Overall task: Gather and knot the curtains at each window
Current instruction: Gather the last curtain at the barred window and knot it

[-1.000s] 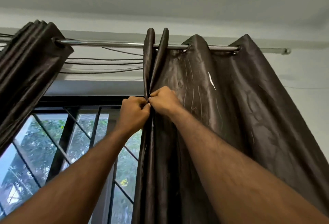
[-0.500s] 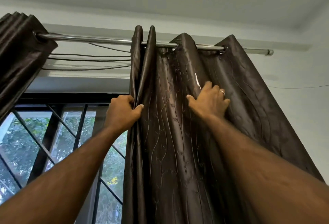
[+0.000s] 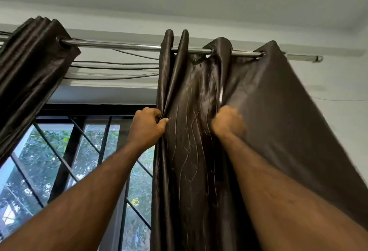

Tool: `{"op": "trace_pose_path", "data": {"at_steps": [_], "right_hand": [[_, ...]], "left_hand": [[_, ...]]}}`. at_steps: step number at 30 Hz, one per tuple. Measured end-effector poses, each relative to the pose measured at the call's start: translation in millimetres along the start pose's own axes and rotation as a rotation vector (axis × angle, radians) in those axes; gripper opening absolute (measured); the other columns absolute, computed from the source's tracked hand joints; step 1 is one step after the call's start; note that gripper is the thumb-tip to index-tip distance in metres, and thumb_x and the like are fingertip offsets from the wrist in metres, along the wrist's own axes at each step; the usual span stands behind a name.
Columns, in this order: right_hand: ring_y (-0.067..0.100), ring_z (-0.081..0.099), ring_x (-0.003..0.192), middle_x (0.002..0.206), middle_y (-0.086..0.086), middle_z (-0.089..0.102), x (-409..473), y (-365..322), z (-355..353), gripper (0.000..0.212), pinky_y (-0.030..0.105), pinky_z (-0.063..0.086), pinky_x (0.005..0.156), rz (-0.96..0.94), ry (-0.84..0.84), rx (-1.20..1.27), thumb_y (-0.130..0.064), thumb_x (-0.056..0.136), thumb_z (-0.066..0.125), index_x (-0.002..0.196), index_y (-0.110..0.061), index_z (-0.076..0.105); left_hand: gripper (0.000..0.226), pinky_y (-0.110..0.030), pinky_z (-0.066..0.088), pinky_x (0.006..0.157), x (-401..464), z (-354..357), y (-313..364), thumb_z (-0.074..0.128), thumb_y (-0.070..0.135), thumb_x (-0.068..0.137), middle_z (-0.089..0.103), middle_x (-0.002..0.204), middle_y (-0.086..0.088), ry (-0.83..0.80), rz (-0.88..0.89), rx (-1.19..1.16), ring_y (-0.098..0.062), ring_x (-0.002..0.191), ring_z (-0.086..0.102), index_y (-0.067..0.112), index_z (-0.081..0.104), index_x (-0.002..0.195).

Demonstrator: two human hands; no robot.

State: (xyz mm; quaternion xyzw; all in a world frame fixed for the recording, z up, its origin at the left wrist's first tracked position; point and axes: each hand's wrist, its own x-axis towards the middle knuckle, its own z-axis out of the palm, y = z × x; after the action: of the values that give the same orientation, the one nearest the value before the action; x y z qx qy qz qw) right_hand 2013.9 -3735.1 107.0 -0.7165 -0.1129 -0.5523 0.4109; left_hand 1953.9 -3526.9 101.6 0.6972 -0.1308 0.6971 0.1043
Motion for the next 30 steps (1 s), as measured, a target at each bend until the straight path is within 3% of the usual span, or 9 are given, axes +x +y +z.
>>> {"op": "trace_pose_path", "data": {"at_steps": [3, 5, 10, 16, 18, 21, 23, 26, 30], "right_hand": [[0.033, 0.061, 0.089, 0.068, 0.005, 0.058, -8, -63, 12, 0.034, 0.03, 0.037, 0.072, -0.382, -0.271, 0.247, -0.017, 0.099, 0.056, 0.065, -0.013, 0.056], [0.024, 0.052, 0.081, 0.06, -0.003, 0.047, -3, -79, 3, 0.043, 0.027, 0.033, 0.073, -0.509, -0.349, 0.218, -0.016, 0.1, 0.056, 0.058, -0.014, 0.046], [0.009, 0.047, 0.069, 0.065, -0.007, 0.053, 12, -51, -5, 0.037, 0.027, 0.039, 0.071, -0.462, -0.475, 0.268, -0.015, 0.102, 0.056, 0.065, -0.022, 0.057], [-0.001, 0.065, 0.077, 0.086, -0.002, 0.069, -2, -23, -16, 0.024, 0.017, 0.05, 0.072, -0.384, -0.617, 0.484, -0.016, 0.105, 0.05, 0.103, -0.008, 0.073], [0.006, 0.068, 0.093, 0.099, -0.001, 0.073, -3, -12, -17, 0.025, 0.026, 0.054, 0.087, -0.379, -0.515, 0.443, -0.03, 0.103, 0.056, 0.11, -0.017, 0.076], [0.02, 0.061, 0.109, 0.118, 0.004, 0.062, 7, 16, -18, 0.033, 0.037, 0.052, 0.095, -0.364, 0.027, 0.143, -0.043, 0.094, 0.065, 0.118, -0.022, 0.071], [0.028, 0.051, 0.124, 0.131, 0.009, 0.052, 17, 41, -28, 0.052, 0.046, 0.046, 0.102, -0.244, 0.211, -0.066, -0.051, 0.09, 0.068, 0.131, -0.021, 0.057], [0.037, 0.044, 0.131, 0.14, 0.017, 0.048, 33, 73, -39, 0.072, 0.052, 0.04, 0.104, -0.009, 0.123, -0.2, -0.053, 0.087, 0.07, 0.14, -0.015, 0.042], [0.04, 0.06, 0.108, 0.121, 0.019, 0.064, 34, 78, -34, 0.028, 0.043, 0.048, 0.085, 0.042, 0.057, -0.023, -0.022, 0.101, 0.051, 0.123, -0.007, 0.06]], "left_hand": [[0.043, -0.036, 0.036, 0.052, 1, 0, -2, 0.068, 0.033, 0.083, 0.049, 0.052, -0.014, -0.002, 0.014, -0.065, -0.033, 0.054, 0.045, 0.004, 0.05, 0.057], [0.042, -0.035, 0.03, 0.053, 1, 2, 2, 0.067, 0.032, 0.083, 0.046, 0.051, -0.011, -0.004, 0.029, -0.124, -0.026, 0.052, 0.038, 0.004, 0.047, 0.058], [0.046, -0.029, 0.026, 0.052, 0, 16, 18, 0.069, 0.034, 0.087, 0.039, 0.049, 0.005, 0.006, 0.023, -0.189, -0.013, 0.049, 0.034, 0.016, 0.042, 0.054], [0.032, -0.04, 0.055, 0.056, -6, 38, 45, 0.058, 0.05, 0.068, 0.064, 0.058, 0.003, -0.065, 0.061, -0.15, -0.021, 0.061, 0.063, 0.019, 0.067, 0.069], [0.032, -0.045, 0.056, 0.056, -4, 44, 48, 0.054, 0.043, 0.067, 0.064, 0.058, -0.001, -0.046, 0.055, -0.15, -0.025, 0.059, 0.062, 0.015, 0.07, 0.072], [0.027, -0.046, 0.056, 0.058, -4, 50, 45, 0.058, 0.037, 0.075, 0.063, 0.057, -0.004, -0.015, 0.018, -0.173, -0.026, 0.06, 0.062, 0.014, 0.067, 0.066], [0.024, -0.043, 0.058, 0.059, -6, 49, 41, 0.061, 0.036, 0.078, 0.065, 0.059, -0.003, -0.031, 0.013, -0.184, -0.023, 0.06, 0.064, 0.015, 0.069, 0.068], [0.032, -0.029, 0.045, 0.052, -9, 45, 35, 0.071, 0.036, 0.081, 0.057, 0.053, -0.001, -0.03, 0.014, -0.173, -0.017, 0.05, 0.054, 0.014, 0.06, 0.06], [0.045, -0.026, 0.029, 0.05, -11, 39, 25, 0.078, 0.024, 0.084, 0.045, 0.049, 0.0, -0.011, 0.006, -0.162, -0.013, 0.047, 0.04, 0.019, 0.046, 0.053]]}}
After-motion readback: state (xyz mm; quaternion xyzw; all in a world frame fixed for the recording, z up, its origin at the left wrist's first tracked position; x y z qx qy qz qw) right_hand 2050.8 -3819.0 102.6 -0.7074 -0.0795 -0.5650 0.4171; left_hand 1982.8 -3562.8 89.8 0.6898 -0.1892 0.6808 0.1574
